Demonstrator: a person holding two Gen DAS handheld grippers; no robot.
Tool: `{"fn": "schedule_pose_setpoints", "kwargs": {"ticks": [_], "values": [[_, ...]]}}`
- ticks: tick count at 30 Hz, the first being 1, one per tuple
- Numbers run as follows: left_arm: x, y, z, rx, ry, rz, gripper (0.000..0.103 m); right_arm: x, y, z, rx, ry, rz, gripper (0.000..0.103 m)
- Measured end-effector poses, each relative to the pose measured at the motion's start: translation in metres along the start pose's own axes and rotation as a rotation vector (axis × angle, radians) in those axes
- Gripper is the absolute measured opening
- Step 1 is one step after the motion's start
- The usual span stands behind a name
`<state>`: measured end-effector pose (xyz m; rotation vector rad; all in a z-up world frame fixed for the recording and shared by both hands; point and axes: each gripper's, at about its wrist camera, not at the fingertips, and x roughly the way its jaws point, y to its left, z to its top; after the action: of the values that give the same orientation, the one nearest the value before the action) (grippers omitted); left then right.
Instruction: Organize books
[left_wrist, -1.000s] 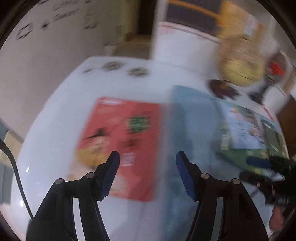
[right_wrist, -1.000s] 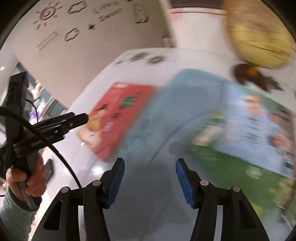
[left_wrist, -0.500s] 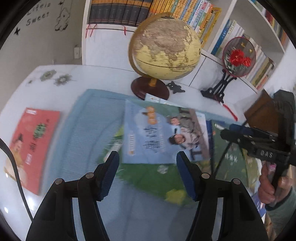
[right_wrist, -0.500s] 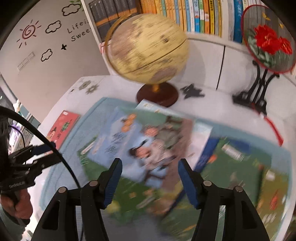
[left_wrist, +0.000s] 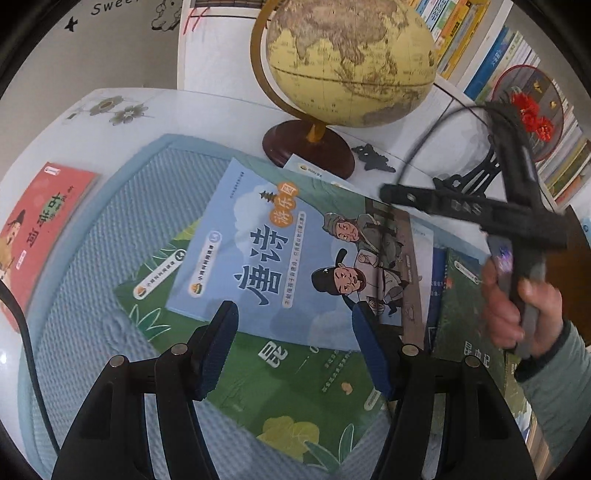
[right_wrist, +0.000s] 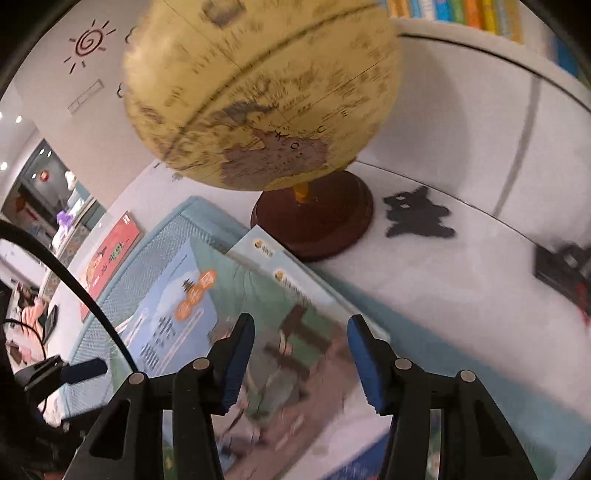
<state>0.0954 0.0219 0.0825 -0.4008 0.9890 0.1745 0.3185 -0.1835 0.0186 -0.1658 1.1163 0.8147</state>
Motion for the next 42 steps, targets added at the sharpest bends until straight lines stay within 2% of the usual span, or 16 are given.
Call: {"fn": "schedule_pose_setpoints", "kwargs": {"ticks": [2,4,10,13,20,23,28,30,33,36,39,42], "values": [[0.005,0.000,0.000,-0.007,0.005,0.012,0.062,0.011,0.001,0.006,-0.019,0.022,0.030,0.051],[0.008,0.003,-0.001,-0.020,0.012,0.017,0.061,0.022,0.003,0.010,-0.040,0.038,0.023,0.051],[0.013,0.030,-0.010,-0.132,0.032,0.023,0.060,0.040,0.012,0.012,-0.099,0.105,0.061,0.053],[0.018,0.043,-0.017,-0.164,0.049,0.019,0.047,0.037,0.022,0.003,-0.131,0.140,0.054,0.053],[0.008,0.068,-0.025,-0.201,0.067,-0.057,0.045,0.013,0.055,-0.061,-0.076,0.206,0.130,0.053],[0.000,0.083,-0.034,-0.202,0.085,-0.051,0.045,0.006,0.085,-0.090,-0.079,0.215,0.116,0.054],[-0.009,0.107,-0.056,-0.209,0.120,-0.053,0.045,0.001,0.131,-0.128,-0.035,0.228,0.180,0.053],[-0.010,0.113,-0.062,-0.202,0.122,-0.038,0.045,-0.003,0.143,-0.135,-0.024,0.204,0.151,0.053],[-0.011,0.122,-0.066,-0.207,0.117,-0.055,0.045,-0.006,0.150,-0.138,0.049,0.167,0.125,0.053],[-0.009,0.120,-0.064,-0.178,0.114,-0.068,0.045,0.000,0.149,-0.140,0.130,0.171,0.114,0.053],[-0.010,0.115,-0.062,-0.143,0.118,-0.075,0.045,0.008,0.162,-0.138,0.142,0.165,0.058,0.055],[-0.018,0.115,-0.070,-0.129,0.132,-0.101,0.045,0.003,0.165,-0.138,0.169,0.161,0.044,0.055]]}}
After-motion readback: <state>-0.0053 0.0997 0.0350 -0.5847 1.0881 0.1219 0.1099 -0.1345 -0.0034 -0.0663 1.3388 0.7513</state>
